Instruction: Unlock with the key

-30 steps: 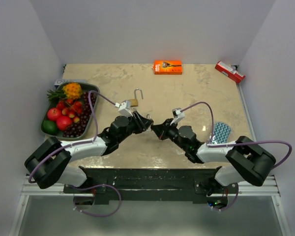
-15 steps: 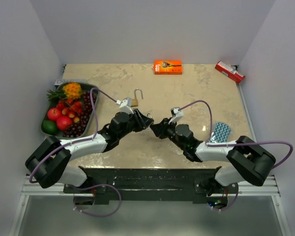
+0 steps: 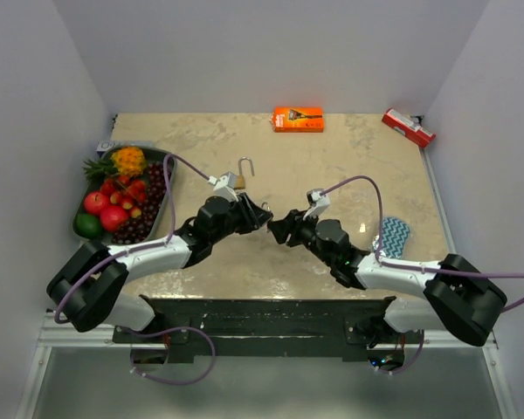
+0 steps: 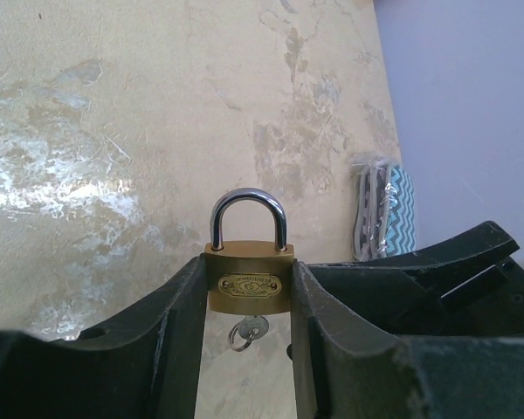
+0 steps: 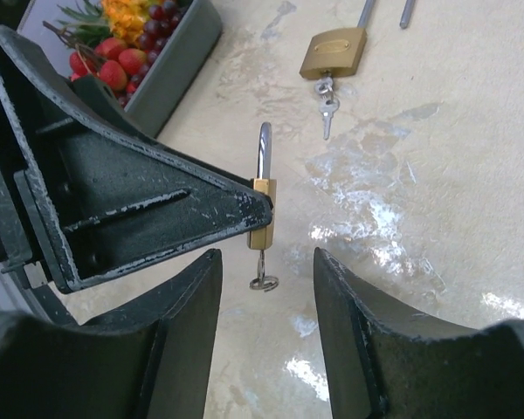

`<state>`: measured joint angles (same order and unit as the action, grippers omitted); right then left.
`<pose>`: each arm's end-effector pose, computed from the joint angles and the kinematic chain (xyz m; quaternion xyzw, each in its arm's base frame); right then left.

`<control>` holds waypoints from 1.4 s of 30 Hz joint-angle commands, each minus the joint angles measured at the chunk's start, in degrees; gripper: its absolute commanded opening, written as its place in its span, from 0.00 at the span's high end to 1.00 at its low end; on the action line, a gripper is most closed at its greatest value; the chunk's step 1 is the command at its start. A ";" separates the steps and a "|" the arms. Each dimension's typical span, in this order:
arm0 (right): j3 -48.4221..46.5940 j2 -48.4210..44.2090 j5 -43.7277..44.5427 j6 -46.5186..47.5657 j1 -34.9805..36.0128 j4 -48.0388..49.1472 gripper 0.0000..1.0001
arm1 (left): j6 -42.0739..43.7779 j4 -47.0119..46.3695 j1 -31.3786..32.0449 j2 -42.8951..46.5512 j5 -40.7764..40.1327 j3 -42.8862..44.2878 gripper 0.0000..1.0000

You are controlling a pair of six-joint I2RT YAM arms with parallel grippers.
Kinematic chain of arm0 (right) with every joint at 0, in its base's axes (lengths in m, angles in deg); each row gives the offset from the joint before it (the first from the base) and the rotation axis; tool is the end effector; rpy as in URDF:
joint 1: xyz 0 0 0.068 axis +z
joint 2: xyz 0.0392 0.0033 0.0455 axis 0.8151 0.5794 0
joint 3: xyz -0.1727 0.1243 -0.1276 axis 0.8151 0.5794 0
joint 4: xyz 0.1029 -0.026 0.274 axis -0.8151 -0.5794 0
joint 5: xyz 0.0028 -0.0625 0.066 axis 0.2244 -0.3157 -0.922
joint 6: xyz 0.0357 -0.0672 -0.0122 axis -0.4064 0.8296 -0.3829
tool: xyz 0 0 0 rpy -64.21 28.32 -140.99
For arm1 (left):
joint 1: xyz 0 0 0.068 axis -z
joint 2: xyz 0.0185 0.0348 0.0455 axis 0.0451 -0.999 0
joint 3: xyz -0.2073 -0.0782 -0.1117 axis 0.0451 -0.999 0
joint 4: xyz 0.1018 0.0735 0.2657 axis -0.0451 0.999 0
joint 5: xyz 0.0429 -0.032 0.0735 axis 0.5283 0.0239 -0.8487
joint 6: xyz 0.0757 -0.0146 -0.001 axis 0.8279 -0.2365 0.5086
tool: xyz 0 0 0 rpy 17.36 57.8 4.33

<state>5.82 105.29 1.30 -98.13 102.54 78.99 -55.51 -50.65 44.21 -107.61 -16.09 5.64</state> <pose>0.2183 0.2251 0.1449 -0.0272 0.7610 0.3798 0.5252 0.2597 -0.2304 0.1438 -0.0929 0.8108 -0.4290 0.3872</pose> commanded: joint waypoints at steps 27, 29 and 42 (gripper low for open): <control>-2.59 4.85 -2.68 -0.24 0.05 3.08 0.89 | 1.46 -3.09 -0.41 -0.13 0.47 2.28 1.00; -2.86 5.38 -2.95 -0.16 0.05 3.52 0.93 | 1.37 -3.27 -0.41 -0.04 0.56 2.19 1.00; -3.30 4.95 -0.22 0.02 0.05 4.58 1.00 | 1.89 -5.82 0.29 0.58 2.23 -0.88 1.00</control>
<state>4.43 111.72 -2.09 -98.74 102.58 81.15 -54.73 -50.93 43.56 -108.18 -16.35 5.93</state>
